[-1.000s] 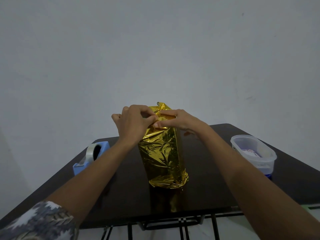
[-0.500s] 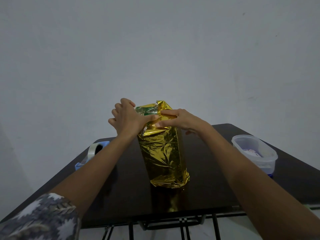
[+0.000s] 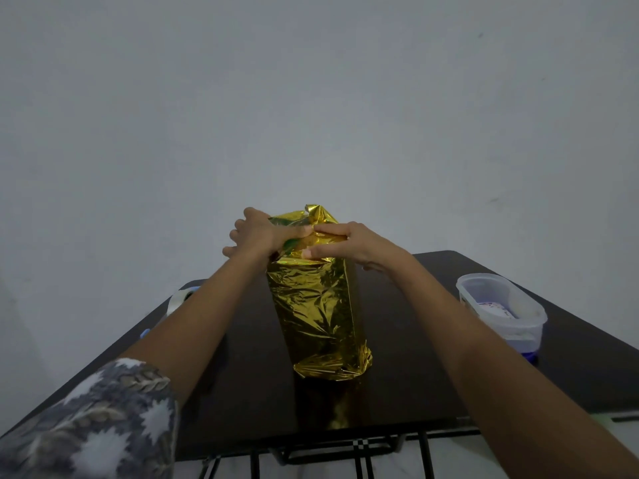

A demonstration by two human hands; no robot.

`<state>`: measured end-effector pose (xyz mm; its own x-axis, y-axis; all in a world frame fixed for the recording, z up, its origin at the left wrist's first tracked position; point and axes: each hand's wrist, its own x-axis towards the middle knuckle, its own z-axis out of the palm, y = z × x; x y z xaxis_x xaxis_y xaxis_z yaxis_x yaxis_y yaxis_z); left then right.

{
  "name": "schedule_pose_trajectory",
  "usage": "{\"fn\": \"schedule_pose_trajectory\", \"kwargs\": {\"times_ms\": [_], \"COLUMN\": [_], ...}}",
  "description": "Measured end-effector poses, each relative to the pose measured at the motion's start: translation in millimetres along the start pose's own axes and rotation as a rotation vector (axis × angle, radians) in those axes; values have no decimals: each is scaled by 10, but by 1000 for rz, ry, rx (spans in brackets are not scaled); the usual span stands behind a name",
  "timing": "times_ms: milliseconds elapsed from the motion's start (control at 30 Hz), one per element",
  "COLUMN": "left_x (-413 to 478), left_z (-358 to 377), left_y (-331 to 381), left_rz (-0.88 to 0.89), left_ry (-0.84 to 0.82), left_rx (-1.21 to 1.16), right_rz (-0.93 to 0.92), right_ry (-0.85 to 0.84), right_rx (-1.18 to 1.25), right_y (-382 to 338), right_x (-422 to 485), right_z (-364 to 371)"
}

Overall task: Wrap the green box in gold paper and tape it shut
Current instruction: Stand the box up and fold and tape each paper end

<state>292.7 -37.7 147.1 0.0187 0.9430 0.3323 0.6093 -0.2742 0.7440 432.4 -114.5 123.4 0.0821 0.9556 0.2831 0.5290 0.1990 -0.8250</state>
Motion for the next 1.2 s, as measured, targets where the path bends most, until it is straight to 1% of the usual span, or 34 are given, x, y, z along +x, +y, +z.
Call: {"fn": "schedule_pose_trajectory", "kwargs": {"times_ms": [67, 100, 167, 200, 267, 300, 367, 433, 500, 567, 600, 633, 667, 733, 767, 800, 833, 867, 900, 967, 1000, 1033, 1133, 1200], "left_x": [-7, -6, -36, -48, -49, -48, -25, 36, 158, 266, 293, 300, 267, 174, 166, 184, 226, 303, 372, 416, 428, 424, 407, 388], "left_z": [-45, -75, -132, -169, -249, -283, -317, -349, -418, -570, -642, -686, -703, -622, -554, -518, -519, -559, -627, -827, -904, -953, -948, -854], "left_y": [-6, -9, 10, 27, 73, 104, 147, 208, 295, 418, 475, 518, 545, 547, 532, 529, 530, 538, 550, 549, 515, 459, 275, 250], "left_rz": [34, 56, 124, 169, 227, 238, 224, 198, 216, 228, 231, 225, 194, 134, 134, 153, 198, 239, 276, 334, 333, 291, 96, 48], "left_ry": [86, 74, -17, -43, -45, -65, -167, -250, -217, -123, -113, -146, -232, -416, -439, -424, -374, -291, -210, -128, -125, -146, -278, -352], "left_rx": [21, -4, -49, -28, 45, 67, 65, 68, 72, 24, -2, -4, 62, 274, 338, 354, 329, 273, 173, -156, -268, -273, -42, 20], "right_rz": [-16, -42, -136, -155, -147, -138, -113, -91, -68, -65, -68, -76, -80, -86, -88, -90, -91, -92, -96, -106, -110, -112, -115, -116], "right_ry": [-6, -8, 2, 27, 80, 101, 108, 163, 232, 253, 252, 248, 247, 249, 247, 247, 248, 249, 250, 246, 247, 248, 245, 244], "right_rx": [-24, -13, 60, 126, 286, 327, 336, 319, 302, 299, 291, 279, 269, 267, 267, 266, 265, 264, 261, 254, 254, 257, 265, 256], "right_y": [-23, -28, 3, 43, 171, 240, 354, 407, 453, 493, 511, 516, 519, 521, 522, 519, 523, 532, 542, 548, 551, 557, 563, 560], "right_x": [-33, -61, -148, -204, -286, -312, -321, -284, -230, -190, -177, -164, -153, -134, -130, -130, -126, -120, -117, -110, -107, -101, -90, -89], "right_z": [-11, -14, 1, 29, 118, 160, 238, 291, 291, 264, 254, 252, 256, 255, 253, 248, 242, 240, 236, 241, 242, 245, 257, 268]}}
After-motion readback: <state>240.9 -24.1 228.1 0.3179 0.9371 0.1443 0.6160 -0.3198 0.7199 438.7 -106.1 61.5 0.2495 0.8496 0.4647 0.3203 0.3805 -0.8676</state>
